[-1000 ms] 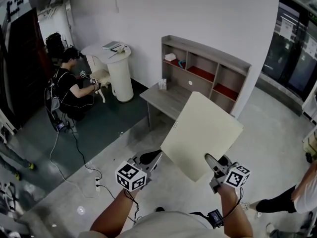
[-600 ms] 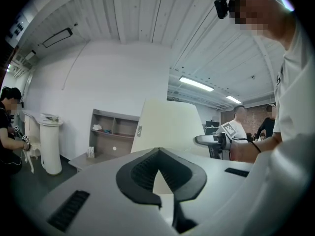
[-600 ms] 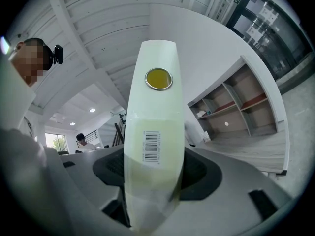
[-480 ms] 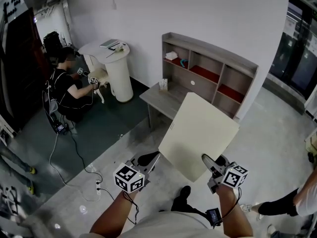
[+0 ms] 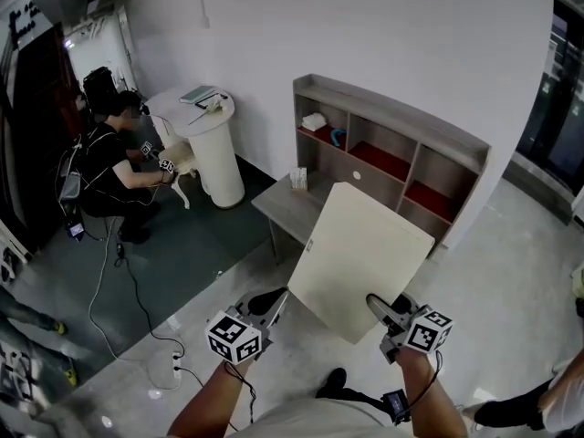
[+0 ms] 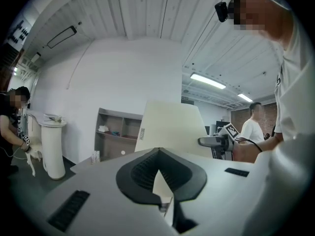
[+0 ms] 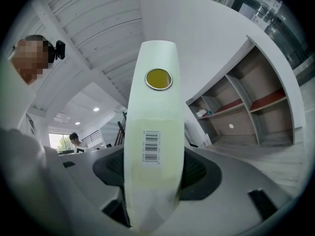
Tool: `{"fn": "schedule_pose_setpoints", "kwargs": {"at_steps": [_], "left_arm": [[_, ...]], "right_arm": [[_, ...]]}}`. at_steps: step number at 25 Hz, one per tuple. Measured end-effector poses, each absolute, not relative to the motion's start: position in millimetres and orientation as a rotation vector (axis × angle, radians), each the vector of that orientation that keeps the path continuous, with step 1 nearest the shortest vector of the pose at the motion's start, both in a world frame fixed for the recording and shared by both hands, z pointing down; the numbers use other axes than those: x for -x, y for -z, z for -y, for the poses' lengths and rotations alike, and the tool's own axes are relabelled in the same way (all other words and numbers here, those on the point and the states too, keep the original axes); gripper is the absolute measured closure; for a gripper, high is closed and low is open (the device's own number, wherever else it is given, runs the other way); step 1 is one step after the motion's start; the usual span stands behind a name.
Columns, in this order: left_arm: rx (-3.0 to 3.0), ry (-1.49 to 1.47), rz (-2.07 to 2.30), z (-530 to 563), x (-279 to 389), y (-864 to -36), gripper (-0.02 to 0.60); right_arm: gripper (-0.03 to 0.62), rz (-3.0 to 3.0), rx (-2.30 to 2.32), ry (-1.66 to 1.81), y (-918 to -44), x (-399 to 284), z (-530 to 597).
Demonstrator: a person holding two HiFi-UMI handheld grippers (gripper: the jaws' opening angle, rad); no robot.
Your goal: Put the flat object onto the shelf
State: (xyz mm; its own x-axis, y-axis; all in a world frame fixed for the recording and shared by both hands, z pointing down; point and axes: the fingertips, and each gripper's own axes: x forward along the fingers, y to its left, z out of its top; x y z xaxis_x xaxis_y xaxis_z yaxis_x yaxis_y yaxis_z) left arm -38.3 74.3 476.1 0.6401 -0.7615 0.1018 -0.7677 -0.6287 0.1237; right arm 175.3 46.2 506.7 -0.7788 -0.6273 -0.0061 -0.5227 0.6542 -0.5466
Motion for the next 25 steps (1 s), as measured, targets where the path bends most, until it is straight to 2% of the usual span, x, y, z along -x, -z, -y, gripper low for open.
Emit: {"fn": "schedule_pose_setpoints", "kwargs": {"at_steps": [14, 25], "left_arm": [[-2.712, -0.065, 1.264, 55, -26, -471, 0.566], [-2.714, -0.054, 1.25, 129, -5, -479, 0.566]], "right_arm": [[0.31, -2.705, 0.885, 0.79, -500, -224, 82], [0.31, -2.717, 0.9, 0.775, -506, -205, 157]]}}
